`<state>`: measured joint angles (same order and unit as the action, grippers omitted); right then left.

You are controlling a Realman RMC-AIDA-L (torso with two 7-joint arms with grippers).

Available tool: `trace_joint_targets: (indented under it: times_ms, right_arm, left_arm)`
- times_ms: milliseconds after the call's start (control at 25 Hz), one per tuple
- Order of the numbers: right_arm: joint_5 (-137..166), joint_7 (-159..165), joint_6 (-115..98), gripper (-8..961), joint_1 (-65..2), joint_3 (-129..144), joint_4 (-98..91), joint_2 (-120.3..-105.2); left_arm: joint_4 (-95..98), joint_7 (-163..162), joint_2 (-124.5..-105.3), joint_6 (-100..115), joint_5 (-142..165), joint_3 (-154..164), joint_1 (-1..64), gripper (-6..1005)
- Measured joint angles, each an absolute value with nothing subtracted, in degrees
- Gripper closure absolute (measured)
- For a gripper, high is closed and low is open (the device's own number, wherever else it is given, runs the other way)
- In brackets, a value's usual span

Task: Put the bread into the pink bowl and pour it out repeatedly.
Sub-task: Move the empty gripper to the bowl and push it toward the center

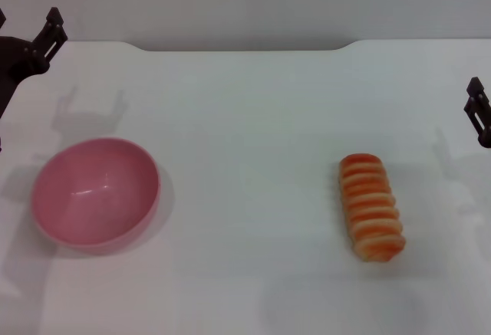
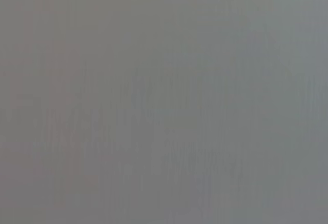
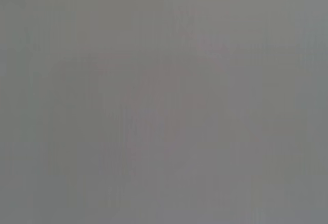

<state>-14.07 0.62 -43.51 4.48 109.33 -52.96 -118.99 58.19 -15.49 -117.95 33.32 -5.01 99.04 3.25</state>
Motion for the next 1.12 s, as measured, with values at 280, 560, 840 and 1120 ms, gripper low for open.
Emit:
trace_joint_targets:
  times_ms: [280,560,840,1120]
  right_arm:
    - [-14.07,0.62,-43.51,301,4.48,109.32,-52.96,-119.00]
    - [-14.06,0.62,-43.51,303,4.41,109.32,-52.80,-119.01]
    - [-14.06,1.01,-43.51,305,4.29,109.32,-52.72,-118.98]
    - [-14.06,1.19,-43.51,307,4.22,109.39,-52.59,-118.92]
  left_arm:
    - [58.18,-15.23,-117.95,33.32,-5.42,99.01,3.25,139]
    - [58.18,-15.20,-117.95,33.31,-5.45,98.89,3.25,139]
    - [58.27,-15.39,-117.95,33.31,-5.26,98.69,3.25,139]
    - [58.33,-15.62,-117.95,33.31,-5.10,98.69,3.25,138]
